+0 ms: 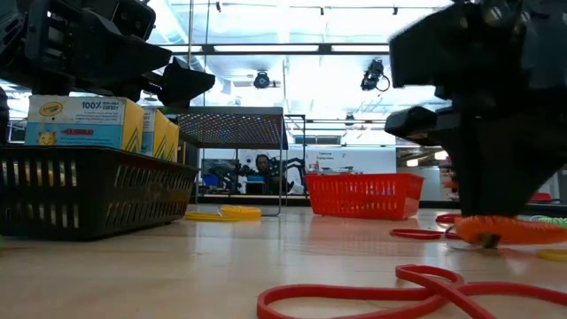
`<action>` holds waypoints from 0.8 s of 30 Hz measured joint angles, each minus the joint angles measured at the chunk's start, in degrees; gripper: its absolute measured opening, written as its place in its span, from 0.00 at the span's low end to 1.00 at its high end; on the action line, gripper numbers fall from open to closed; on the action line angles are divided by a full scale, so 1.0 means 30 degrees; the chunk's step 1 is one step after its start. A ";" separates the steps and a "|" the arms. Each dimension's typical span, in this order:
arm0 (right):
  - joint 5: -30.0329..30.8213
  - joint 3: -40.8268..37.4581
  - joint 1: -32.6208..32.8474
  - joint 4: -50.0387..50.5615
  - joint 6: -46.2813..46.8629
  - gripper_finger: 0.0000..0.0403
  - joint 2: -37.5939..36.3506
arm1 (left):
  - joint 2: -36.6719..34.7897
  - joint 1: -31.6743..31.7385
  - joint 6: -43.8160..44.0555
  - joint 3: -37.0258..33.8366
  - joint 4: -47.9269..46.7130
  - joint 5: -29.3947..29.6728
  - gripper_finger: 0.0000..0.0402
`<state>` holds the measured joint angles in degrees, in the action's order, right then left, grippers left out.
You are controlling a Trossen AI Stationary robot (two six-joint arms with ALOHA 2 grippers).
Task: Pick & Place Office Desk Supplies
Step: Put the orange spring keychain into the red basket
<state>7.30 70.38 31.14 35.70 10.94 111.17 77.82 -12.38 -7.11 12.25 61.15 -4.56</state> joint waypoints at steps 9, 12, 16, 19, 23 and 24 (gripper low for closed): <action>0.4804 0.1822 0.0459 0.1233 0.0332 0.00 -0.0074 | 0.0000 -0.0006 0.0000 0.0000 0.0006 0.0000 0.84; 0.8066 0.2022 0.0494 0.2504 0.0873 0.00 -0.0099 | 0.0000 -0.0007 0.0000 0.0000 0.0006 0.0000 0.84; 1.2142 0.2022 0.0200 0.4796 0.2140 0.00 -0.0099 | 0.0000 -0.0007 0.0000 0.0000 0.0006 0.0000 0.84; 1.3923 0.2022 -0.0464 0.6636 0.3406 0.00 -0.0105 | 0.0000 -0.0007 0.0000 0.0000 0.0014 0.0000 0.84; 1.4251 0.2030 -0.1871 0.8780 0.4190 0.00 -0.0121 | 0.0000 -0.0007 0.0000 0.0000 0.0062 0.0000 0.84; 1.4201 0.2030 -0.2291 0.9191 0.4242 0.00 -0.0121 | 0.0000 -0.0002 0.0000 0.0000 0.0090 0.0000 0.84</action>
<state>49.90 76.47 24.27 63.28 23.67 110.80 77.82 -12.39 -7.11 12.25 61.42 -4.56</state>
